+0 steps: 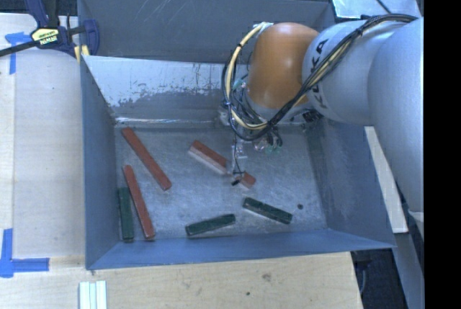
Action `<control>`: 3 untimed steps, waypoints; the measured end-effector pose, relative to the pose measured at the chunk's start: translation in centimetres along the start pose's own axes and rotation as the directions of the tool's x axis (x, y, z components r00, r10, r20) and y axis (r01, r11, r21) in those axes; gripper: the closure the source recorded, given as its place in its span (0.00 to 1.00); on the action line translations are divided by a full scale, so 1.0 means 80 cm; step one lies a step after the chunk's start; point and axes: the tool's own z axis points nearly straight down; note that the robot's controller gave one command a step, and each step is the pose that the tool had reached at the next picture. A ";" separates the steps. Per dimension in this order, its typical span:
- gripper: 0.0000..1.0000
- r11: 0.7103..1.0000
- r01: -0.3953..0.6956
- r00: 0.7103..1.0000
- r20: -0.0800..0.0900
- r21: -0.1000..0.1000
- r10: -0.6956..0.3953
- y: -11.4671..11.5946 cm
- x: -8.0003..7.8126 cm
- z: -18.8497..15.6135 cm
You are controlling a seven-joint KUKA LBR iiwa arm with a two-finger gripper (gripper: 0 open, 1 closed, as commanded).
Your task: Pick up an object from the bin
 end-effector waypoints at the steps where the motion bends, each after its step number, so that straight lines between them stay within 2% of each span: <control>1: 0.00 0.991 -0.135 0.991 0.011 -0.001 0.135 0.042 0.051 0.000; 2: 1.00 0.991 -0.135 0.991 0.008 -0.002 0.135 0.042 0.051 -0.003; 3: 1.00 0.978 0.209 0.978 0.015 0.004 -0.209 0.028 0.037 -0.173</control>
Offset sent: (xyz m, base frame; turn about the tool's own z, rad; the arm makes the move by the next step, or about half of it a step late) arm -0.0450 0.0303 -0.0019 0.1365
